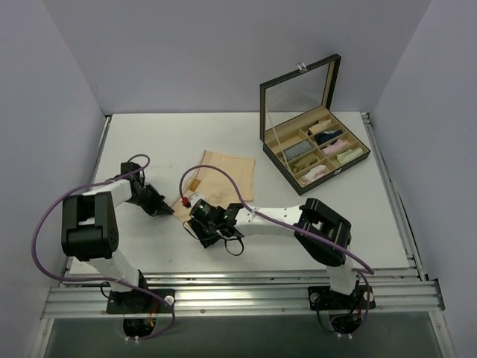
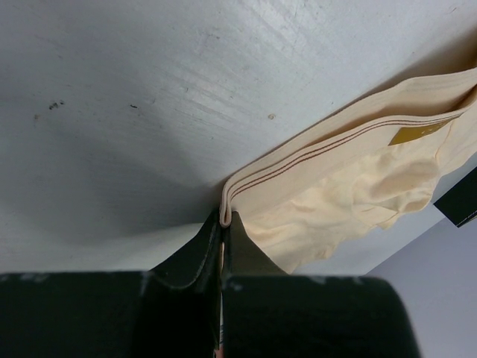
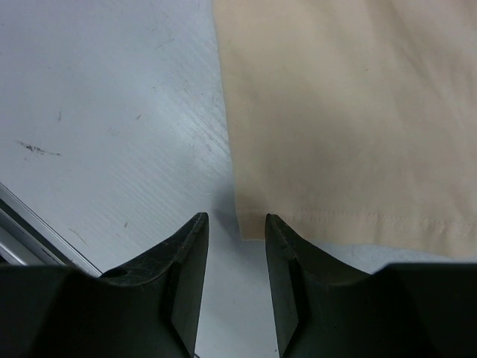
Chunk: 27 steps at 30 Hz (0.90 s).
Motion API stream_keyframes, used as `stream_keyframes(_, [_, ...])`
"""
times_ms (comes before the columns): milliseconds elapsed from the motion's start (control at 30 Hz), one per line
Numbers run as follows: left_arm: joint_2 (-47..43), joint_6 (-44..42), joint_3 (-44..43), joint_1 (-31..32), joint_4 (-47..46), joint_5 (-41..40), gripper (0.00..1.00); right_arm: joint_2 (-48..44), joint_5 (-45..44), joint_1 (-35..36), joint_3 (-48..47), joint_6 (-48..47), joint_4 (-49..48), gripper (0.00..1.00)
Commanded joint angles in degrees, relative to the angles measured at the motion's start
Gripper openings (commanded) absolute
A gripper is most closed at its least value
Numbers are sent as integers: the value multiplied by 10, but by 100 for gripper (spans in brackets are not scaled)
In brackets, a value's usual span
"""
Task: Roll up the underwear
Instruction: Fold the underwear
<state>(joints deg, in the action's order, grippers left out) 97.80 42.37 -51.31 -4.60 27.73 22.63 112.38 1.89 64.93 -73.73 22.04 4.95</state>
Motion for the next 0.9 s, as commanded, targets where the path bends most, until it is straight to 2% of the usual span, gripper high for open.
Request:
stream_keyframes(0, [18, -9, -7, -1, 16, -31, 2, 14, -17, 6, -18, -16, 21, 32])
stream_keyframes(233, [20, -11, -15, -1, 23, -38, 2, 41, -66, 19, -19, -17, 44, 27])
stream_keyframes(333, [21, -15, -29, -1, 48, -54, 2, 45, -79, 23, -14, -18, 46, 16])
stream_keyframes(367, [22, -14, -34, -2, 59, -71, 2, 44, -81, 25, -16, -18, 49, 4])
stream_keyframes(400, [21, -12, -49, -3, 92, -80, 2, 43, -82, 26, -18, -18, 59, 1])
stream_keyframes(500, [8, 0, -85, -12, 175, -128, 2, 21, -80, 35, -40, -16, 87, 0])
stream_keyframes(633, [-15, 10, -109, -14, 245, -138, 2, -13, -64, 52, -61, -6, 114, 0])
stream_keyframes(867, [-115, 45, -48, -15, 283, -118, 2, -44, -64, 101, -64, 18, 140, 0])
